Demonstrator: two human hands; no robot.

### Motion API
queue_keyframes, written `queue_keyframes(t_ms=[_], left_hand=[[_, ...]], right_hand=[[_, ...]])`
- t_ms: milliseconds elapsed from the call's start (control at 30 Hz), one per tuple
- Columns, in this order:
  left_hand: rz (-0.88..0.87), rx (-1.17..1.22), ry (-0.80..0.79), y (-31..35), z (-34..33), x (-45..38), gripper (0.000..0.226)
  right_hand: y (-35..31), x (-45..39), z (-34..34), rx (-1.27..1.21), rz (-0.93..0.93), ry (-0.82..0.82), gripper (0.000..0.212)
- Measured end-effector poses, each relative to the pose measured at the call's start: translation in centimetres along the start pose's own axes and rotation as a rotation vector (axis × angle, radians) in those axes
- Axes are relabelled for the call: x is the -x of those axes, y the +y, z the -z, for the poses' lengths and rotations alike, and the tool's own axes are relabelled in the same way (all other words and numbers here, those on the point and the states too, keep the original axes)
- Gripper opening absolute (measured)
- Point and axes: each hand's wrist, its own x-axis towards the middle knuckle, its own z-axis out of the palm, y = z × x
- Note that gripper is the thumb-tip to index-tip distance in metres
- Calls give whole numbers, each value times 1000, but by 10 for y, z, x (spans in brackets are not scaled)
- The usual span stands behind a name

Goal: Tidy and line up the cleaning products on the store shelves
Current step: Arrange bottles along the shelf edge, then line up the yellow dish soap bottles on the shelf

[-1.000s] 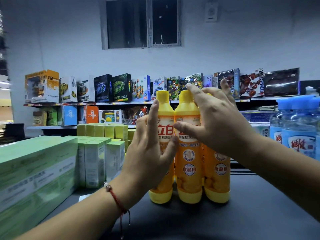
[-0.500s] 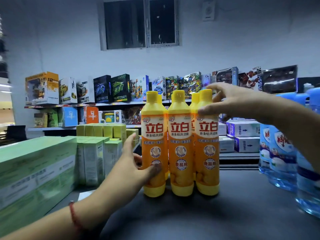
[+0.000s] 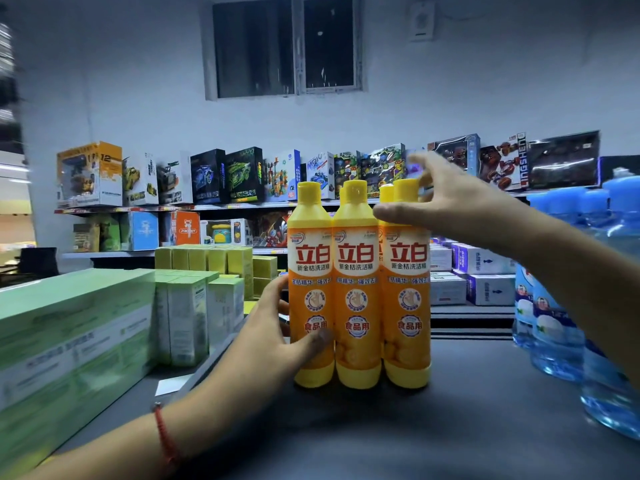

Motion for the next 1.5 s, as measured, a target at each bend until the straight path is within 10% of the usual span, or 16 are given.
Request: queue_keyframes(t_ms=[133,267,567,800,1033,1500], left_hand=[[15,-11,-17,4,-4,3,90],[13,-65,0,-4,-7,1,103],[0,-143,2,-12,-8,-1,108],[-60,-163,14,-15,-5,-1,116],[-645,-1050,210,17,2,-12,118],[-645,-1239,173,28,-12,-15,100]], right_hand=[[-19,16,-17,371,401,76,127],[-16,15,-51,786,481,-50,134],[-20,16,-56,879,506,-20,132],[-28,19,-25,501,389,-5,117],[-6,4,12,100,-4,-138,96],[13,17,-3,83,80,-23,101]])
